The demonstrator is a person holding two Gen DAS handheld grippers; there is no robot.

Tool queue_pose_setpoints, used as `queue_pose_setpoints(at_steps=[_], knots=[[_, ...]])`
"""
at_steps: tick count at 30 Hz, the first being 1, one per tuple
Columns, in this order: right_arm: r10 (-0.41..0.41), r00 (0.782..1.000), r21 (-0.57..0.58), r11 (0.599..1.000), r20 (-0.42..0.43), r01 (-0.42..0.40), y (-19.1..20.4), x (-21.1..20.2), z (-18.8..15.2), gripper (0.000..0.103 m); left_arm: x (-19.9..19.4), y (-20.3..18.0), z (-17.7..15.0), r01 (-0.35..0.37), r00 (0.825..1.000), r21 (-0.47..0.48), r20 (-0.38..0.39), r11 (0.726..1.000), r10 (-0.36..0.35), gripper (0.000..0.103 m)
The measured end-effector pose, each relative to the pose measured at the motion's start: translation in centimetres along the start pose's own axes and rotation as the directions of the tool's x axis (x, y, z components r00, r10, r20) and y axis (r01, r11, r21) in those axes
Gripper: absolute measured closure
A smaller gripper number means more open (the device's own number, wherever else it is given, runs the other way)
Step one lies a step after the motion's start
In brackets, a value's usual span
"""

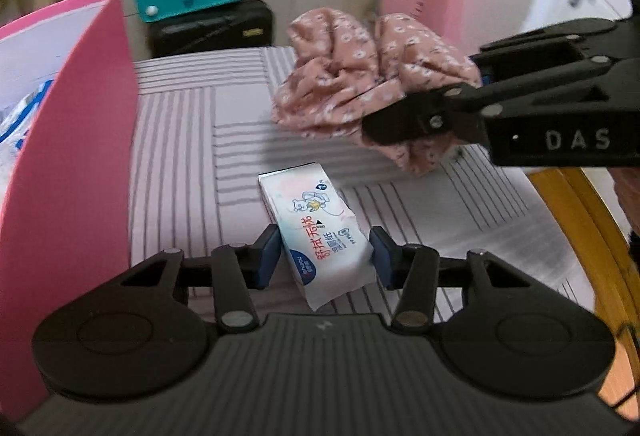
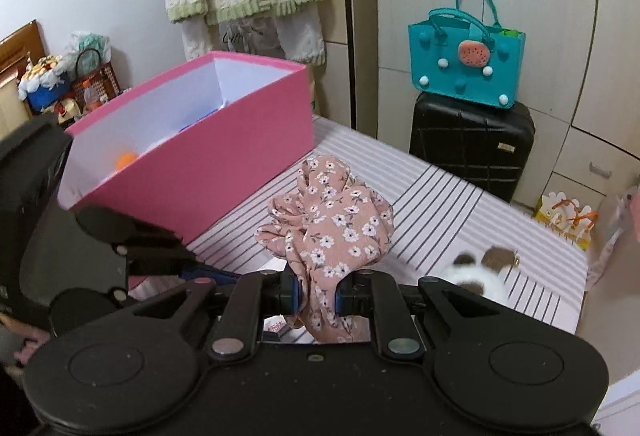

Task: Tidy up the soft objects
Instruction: 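Lift the tissue packet and floral cloth and carry both over the pink box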

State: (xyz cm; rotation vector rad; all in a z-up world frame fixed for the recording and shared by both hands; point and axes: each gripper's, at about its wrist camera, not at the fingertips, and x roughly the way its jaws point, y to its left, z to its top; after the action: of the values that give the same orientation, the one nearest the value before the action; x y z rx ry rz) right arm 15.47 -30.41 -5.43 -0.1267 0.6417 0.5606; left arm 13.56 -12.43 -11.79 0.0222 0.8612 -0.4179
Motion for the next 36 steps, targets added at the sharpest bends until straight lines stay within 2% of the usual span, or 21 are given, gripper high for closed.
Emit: queue_pose_setpoints(at_steps=[2,4,6,11,16,18,19,25,31,36], knots=[[-0.006,1.0,0.0,1.0,-0.01,0.006,0.5,-0.3,-0.7,0.086,0.1,-0.5,-0.3,-0.013,1.0,0.044,-0.014,0.999,0.014,0.056],[-0.019,1.0,0.004,1.0,-0.018,0.019,0.8,-0.5,-1.3,0.085,0.6,-0.8,-0.5,-0.061,0.997,0.057,-0.043,0.997,0.063,0.054],[-0.03,0.999,0.023,0.999,-0.023,0.031,0.9,-0.7,-1.9,0.085,0.6,-1.0,-0.4,-0.11,0.993,0.056,-0.034,0.992,0.112,0.049],[-0.067,0.997,0.095,0.993,-0.028,0.069,0.3,-1.2,-3.1,0.085,1.5,-0.4,0.8,-0.095,0.995,-0.011,-0.045,0.995,0.095,0.045],[-0.076,0.995,0.137,0.987,-0.058,0.084,-0.2,-1.2,-4.4,0.084,2.2,-0.8,0.7,-0.154,0.988,0.059,-0.014,0.986,0.155,0.049],[-0.086,0.993,0.144,0.985,-0.077,0.096,-0.4,-1.0,-4.9,0.084,2.0,-1.0,0.6,-0.149,0.989,0.062,-0.004,0.987,0.15,0.054],[-0.087,0.993,0.149,0.984,-0.083,0.098,-0.5,-0.9,-5.1,0.084,1.9,-1.0,0.5,-0.145,0.989,0.063,0.0,0.987,0.146,0.062],[-0.073,0.993,0.181,0.979,-0.089,0.088,-0.6,-0.7,-5.9,0.082,1.5,-0.6,0.2,-0.115,0.993,0.061,0.005,0.991,0.115,0.064],[-0.058,0.993,0.186,0.98,-0.104,0.077,-0.2,-1.1,-5.9,0.082,0.5,-0.1,0.1,-0.034,0.998,0.036,-0.052,0.999,0.036,0.064],[-0.043,0.991,0.181,0.981,-0.128,0.066,0.6,-1.4,-5.9,0.082,-0.2,-0.5,-0.3,-0.015,0.995,0.075,-0.097,0.997,0.022,0.064]])
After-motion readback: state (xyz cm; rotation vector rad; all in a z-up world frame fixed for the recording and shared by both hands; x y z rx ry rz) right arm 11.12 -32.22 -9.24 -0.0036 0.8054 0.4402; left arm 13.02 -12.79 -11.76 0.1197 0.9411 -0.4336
